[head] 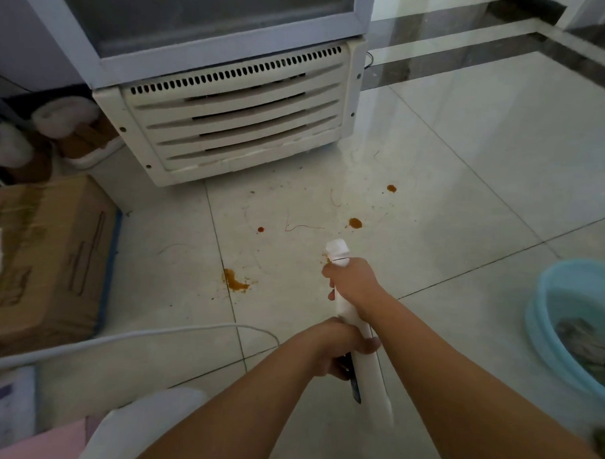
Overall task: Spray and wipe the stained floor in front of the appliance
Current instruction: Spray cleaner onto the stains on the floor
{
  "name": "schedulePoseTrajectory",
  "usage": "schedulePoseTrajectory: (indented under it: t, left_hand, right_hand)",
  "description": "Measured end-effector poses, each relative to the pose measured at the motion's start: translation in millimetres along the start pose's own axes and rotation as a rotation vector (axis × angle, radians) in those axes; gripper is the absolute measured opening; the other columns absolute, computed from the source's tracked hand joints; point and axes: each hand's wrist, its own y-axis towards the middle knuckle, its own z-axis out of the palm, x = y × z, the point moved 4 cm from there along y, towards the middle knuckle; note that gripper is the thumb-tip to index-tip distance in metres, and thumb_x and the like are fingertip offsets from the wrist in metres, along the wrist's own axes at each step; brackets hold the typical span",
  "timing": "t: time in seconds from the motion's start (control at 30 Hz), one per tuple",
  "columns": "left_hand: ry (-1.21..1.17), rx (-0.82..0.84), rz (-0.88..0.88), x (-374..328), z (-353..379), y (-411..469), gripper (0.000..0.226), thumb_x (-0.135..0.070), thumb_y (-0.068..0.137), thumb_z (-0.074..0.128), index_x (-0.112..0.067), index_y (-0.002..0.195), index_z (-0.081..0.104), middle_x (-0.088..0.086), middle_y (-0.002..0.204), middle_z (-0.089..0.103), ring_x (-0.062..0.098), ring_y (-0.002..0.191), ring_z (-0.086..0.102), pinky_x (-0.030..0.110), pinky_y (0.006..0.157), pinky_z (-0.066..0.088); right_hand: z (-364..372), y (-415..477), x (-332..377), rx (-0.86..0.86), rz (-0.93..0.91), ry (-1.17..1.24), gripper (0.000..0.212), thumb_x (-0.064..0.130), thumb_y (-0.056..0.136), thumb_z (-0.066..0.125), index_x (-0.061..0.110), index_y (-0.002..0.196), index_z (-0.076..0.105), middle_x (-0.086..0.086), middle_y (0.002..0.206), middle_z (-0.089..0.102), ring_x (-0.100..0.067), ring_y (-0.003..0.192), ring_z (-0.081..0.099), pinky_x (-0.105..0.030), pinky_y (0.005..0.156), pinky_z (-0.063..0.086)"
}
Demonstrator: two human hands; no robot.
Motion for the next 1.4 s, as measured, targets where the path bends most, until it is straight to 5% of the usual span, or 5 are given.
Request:
schedulePoseTrajectory:
  t: [0.37,0.93,1.03,1.23,1.4]
  left_hand:
    - [-0.067,-0.089,-0.043,18,-49,-6,0.058,-0.016,0.082,0.071,-0.005,0.132,0.045,0.016,0.131,0.055,0.036,0.12,0.054,0.051,0.102,0.046]
    - [0.22,-0.11,0.157,-32,39,30,0.057,-0.015,0.076,0.075,-0.014,0.125,0.046,0.009,0.122,0.06,0.031,0.109,0.059,0.042,0.081,0.055]
    - [0.332,-0.173,0.297,-57,60,47,0.058,-0.021,0.072,0.074,-0.019,0.123,0.046,0.008,0.113,0.063,0.024,0.091,0.062,0.034,0.059,0.055]
    - [0.271,-0.125,0.549,-96,122,91,0.074,-0.058,0.07,0.053,-0.024,0.135,0.039,-0.004,0.125,0.058,0.019,0.107,0.061,0.034,0.083,0.056]
    - [0.279,-0.164,0.66,-129,152,114,0.042,-0.022,0.093,0.045,-0.008,0.132,0.047,-0.001,0.114,0.056,0.01,0.098,0.055,0.017,0.078,0.051]
  right_hand:
    - [59,4,14,0.073,-0.059,0.001,0.007,0.015,0.081,0.06,0.008,0.081,0.061,-0.009,0.076,0.064,-0.018,0.051,0.061,-0.027,0.057,0.049]
    - [-73,-18,-4,-0.233,-0.173,0.072,0.022,0.024,0.087,0.057,0.017,0.107,0.058,-0.012,0.089,0.071,-0.008,0.062,0.06,-0.021,0.057,0.042]
    - [-107,-25,-5,-0.336,-0.266,0.167,0.03,0.028,0.088,0.06,0.02,0.116,0.058,-0.006,0.098,0.069,-0.021,0.086,0.066,-0.025,0.067,0.045]
    - [-169,-23,-22,-0.378,-0.288,0.281,0.063,0.04,0.085,0.068,0.023,0.139,0.039,0.011,0.119,0.049,-0.01,0.108,0.045,-0.025,0.089,0.039]
    - [-207,-6,-51,-0.52,-0.191,0.24,0.058,0.021,0.083,0.066,0.02,0.135,0.042,0.001,0.124,0.056,-0.017,0.113,0.054,-0.039,0.098,0.049]
